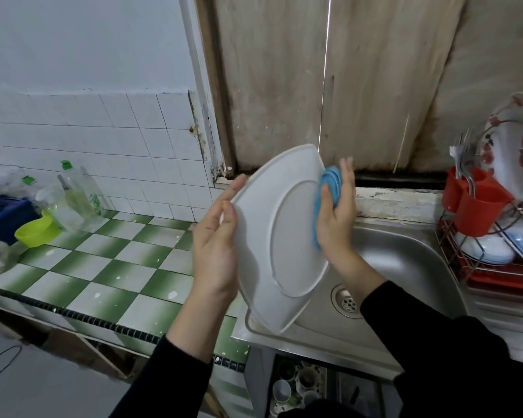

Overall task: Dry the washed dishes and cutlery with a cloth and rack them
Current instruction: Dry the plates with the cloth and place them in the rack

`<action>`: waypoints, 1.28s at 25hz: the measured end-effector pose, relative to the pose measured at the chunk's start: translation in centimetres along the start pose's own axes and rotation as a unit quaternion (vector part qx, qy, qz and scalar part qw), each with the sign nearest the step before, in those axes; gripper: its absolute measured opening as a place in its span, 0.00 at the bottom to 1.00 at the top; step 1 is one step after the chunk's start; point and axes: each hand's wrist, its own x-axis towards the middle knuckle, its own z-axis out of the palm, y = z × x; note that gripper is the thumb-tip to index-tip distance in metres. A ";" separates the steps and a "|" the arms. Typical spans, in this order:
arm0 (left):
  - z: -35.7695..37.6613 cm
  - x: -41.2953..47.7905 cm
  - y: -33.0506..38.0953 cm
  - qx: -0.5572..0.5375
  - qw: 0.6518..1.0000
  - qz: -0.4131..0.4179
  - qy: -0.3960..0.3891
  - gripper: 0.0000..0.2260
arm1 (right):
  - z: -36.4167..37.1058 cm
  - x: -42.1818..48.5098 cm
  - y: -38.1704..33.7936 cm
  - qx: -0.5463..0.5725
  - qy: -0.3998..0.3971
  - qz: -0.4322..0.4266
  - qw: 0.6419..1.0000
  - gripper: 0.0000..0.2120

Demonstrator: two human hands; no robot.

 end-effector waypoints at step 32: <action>-0.5 0.5 4.0 0.056 0.988 0.063 -0.131 0.14 | -3.1 1.7 1.5 0.082 0.075 -0.011 0.994 0.23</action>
